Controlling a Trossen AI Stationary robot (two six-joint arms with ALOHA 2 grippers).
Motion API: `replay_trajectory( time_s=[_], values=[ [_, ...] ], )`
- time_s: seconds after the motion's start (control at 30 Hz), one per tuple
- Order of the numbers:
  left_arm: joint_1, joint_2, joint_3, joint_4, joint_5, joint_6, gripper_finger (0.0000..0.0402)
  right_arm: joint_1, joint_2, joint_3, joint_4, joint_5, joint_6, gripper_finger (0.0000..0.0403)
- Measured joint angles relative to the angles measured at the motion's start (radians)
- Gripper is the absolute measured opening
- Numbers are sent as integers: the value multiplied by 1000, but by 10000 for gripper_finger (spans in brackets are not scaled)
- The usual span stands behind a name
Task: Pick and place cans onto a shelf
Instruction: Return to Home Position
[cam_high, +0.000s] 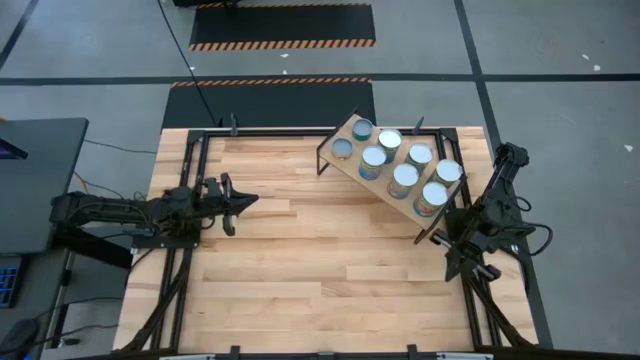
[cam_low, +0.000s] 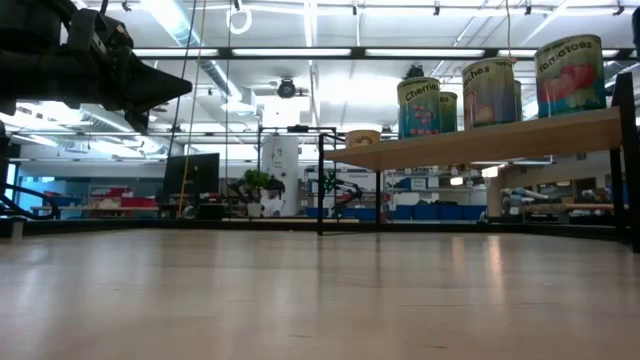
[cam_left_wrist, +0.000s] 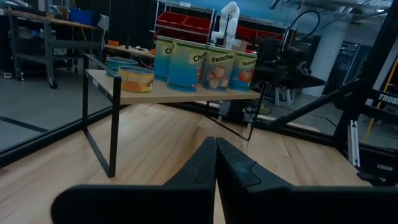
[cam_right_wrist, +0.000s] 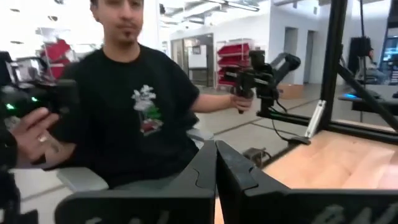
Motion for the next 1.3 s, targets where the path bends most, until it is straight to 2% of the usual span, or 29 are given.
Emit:
replay_trajectory(
  time_s=[0.33, 0.57, 0.7, 0.87, 1.07, 1.3],
  values=[
    [0, 0, 0, 0, 0, 0, 13, -2, 0, 0, -28, -34, -12, 4],
    [0, 0, 0, 0, 1, -5, 13, -3, -20, 53, -120, -33, -29, 3],
    [0, 0, 0, -1, 8, -27, 13, -3, -37, 52, -133, 15, -46, 3],
    [0, 0, 0, -1, 27, -27, 13, -3, -37, 8, -33, 31, -87, 4],
    [0, 0, 0, -1, 27, -19, 13, -3, -33, 0, -22, 171, -96, 5],
    [0, 0, 0, -37, 27, -19, 13, -3, -33, 0, -30, 144, -89, 9]
  ],
)
